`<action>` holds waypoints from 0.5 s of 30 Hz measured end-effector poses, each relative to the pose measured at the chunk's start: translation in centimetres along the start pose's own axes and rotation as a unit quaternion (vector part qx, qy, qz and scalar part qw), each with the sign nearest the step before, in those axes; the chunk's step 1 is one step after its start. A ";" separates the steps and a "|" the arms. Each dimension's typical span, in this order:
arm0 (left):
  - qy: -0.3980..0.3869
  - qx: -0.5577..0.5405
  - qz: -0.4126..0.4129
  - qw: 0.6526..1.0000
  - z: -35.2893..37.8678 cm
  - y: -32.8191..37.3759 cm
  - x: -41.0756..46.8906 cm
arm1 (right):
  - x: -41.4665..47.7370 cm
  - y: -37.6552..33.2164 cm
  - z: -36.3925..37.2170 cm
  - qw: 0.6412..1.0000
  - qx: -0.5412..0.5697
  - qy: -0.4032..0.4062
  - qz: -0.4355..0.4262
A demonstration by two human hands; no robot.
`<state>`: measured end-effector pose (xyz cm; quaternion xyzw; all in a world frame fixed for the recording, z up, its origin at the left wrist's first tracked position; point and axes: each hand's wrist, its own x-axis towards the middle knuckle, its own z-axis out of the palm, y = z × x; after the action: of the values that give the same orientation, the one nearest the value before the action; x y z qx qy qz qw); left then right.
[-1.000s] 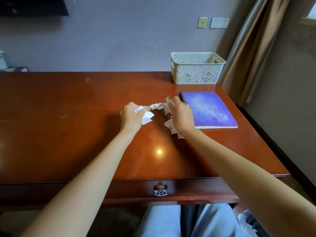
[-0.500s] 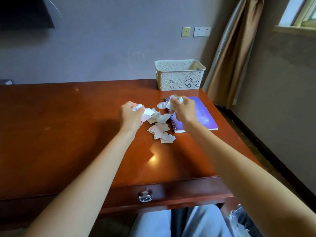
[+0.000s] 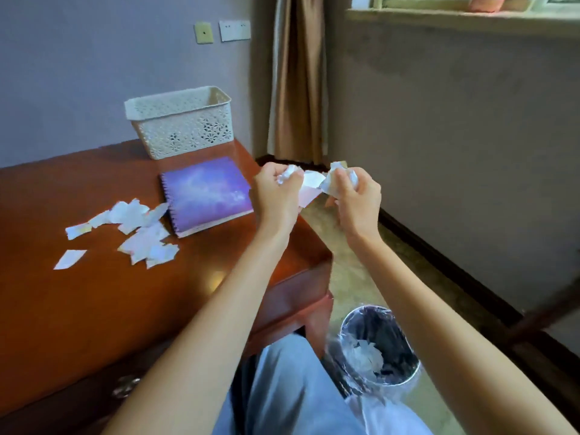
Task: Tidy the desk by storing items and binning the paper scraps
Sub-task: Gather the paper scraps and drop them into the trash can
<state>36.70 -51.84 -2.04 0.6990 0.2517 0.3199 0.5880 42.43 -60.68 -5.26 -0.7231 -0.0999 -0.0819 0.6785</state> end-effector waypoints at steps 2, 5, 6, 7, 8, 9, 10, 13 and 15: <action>-0.059 -0.009 -0.002 0.998 4.5 -0.3 -2.1 | 0.5 2.1 -4.1 0.999 -0.020 0.043 0.014; -0.128 0.008 0.001 0.992 10.4 -1.8 -5.4 | 1.0 5.9 -9.6 0.993 -0.045 0.097 0.055; -0.147 0.014 -0.002 0.989 12.0 -2.7 -6.5 | 1.0 7.3 -11.2 0.990 -0.057 0.109 0.069; -0.168 0.025 -0.009 0.985 13.5 -3.7 -7.5 | 0.8 8.8 -12.6 0.987 -0.071 0.117 0.084; -0.188 0.039 -0.020 0.981 14.8 -4.9 -8.4 | 0.5 10.3 -13.7 0.984 -0.084 0.122 0.101; -0.207 0.057 -0.036 0.976 15.8 -6.2 -9.1 | 0.1 11.9 -14.6 0.980 -0.092 0.126 0.121; -0.220 0.075 -0.054 0.971 16.6 -7.6 -9.7 | -0.4 13.5 -15.3 0.977 -0.096 0.128 0.143; -0.229 0.132 -0.129 0.956 18.4 -12.7 -10.3 | -1.5 18.6 -16.5 0.959 -0.114 0.120 0.232; -0.228 0.162 -0.176 0.944 19.3 -15.9 -10.2 | -2.0 22.3 -16.6 0.941 -0.132 0.097 0.295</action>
<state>44.60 -69.14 -21.22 0.7836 0.2788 -0.0019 0.5551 46.48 -78.66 -26.19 -0.7918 0.1962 0.0396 0.5770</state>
